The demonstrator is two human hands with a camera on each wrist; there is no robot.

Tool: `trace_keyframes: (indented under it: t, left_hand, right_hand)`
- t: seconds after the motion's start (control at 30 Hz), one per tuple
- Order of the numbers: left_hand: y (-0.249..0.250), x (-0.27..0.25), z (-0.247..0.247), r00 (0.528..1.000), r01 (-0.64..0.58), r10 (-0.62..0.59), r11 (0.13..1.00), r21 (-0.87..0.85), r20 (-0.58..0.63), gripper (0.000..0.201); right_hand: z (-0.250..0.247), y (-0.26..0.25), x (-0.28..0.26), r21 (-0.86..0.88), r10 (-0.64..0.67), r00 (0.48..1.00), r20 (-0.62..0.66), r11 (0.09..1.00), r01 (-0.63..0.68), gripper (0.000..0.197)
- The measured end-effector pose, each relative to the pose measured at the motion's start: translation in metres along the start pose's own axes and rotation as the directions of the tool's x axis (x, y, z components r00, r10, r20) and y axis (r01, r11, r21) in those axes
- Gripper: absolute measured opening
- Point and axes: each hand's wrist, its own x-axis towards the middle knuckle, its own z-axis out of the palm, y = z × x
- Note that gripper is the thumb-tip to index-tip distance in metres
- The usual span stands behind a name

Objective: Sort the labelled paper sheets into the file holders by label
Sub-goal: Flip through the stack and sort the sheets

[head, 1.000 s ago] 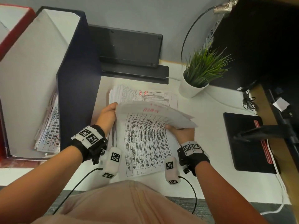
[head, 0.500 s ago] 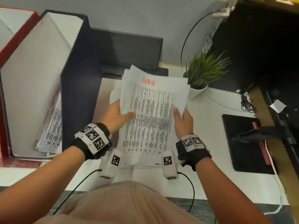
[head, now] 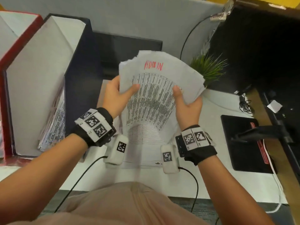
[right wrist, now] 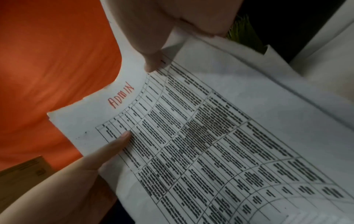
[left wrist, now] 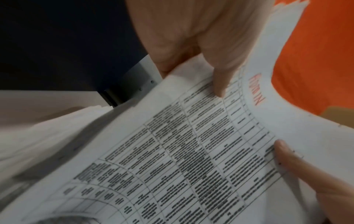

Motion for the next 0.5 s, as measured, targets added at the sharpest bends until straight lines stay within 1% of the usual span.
trace_keyframes:
  t: [0.1,0.17,0.23,0.27,0.33,0.4,0.47,0.5]
  left_hand:
    - [0.001,0.001,-0.001,0.999,-0.014,0.013,0.998,-0.055,-0.032,0.030]
    - [0.003,-0.003,-0.004,0.999,-0.019,0.015,0.997,-0.077,-0.050,0.024]
    - [-0.003,-0.009,-0.004,0.998,-0.013,0.010,0.998,-0.063,-0.056,0.027]
    - [-0.009,-0.013,-0.003,0.999,0.002,-0.004,0.999,-0.043,-0.051,0.030]
    - [-0.028,-0.021,0.002,0.998,0.065,-0.065,0.998,0.004,-0.019,0.036]
    - [-0.045,-0.027,0.007,0.985,0.171,-0.173,0.983,0.069,0.019,0.044]
    - [-0.053,-0.028,0.010,0.968,0.245,-0.249,0.962,0.116,0.015,0.050]
    - [-0.052,-0.026,0.010,0.966,0.256,-0.258,0.959,0.121,0.001,0.050]
  right_hand:
    - [-0.003,-0.002,0.004,-0.007,-0.007,1.000,-0.004,1.000,0.007,0.022]
    - [-0.007,-0.002,0.006,0.010,-0.028,1.000,0.004,1.000,0.028,0.023]
    - [-0.012,0.006,0.002,-0.011,-0.016,0.999,0.031,1.000,0.016,0.027]
    - [-0.014,0.012,-0.001,-0.049,0.002,0.999,0.050,0.999,0.000,0.028]
    - [-0.017,0.029,-0.010,-0.135,0.058,0.995,0.080,0.990,-0.047,0.033]
    - [-0.018,0.044,-0.015,-0.180,0.114,0.990,0.084,0.979,-0.097,0.031]
    - [-0.016,0.052,-0.015,-0.206,0.147,0.987,0.067,0.970,-0.131,0.028]
    - [-0.014,0.053,-0.013,-0.211,0.154,0.986,0.057,0.968,-0.139,0.028]
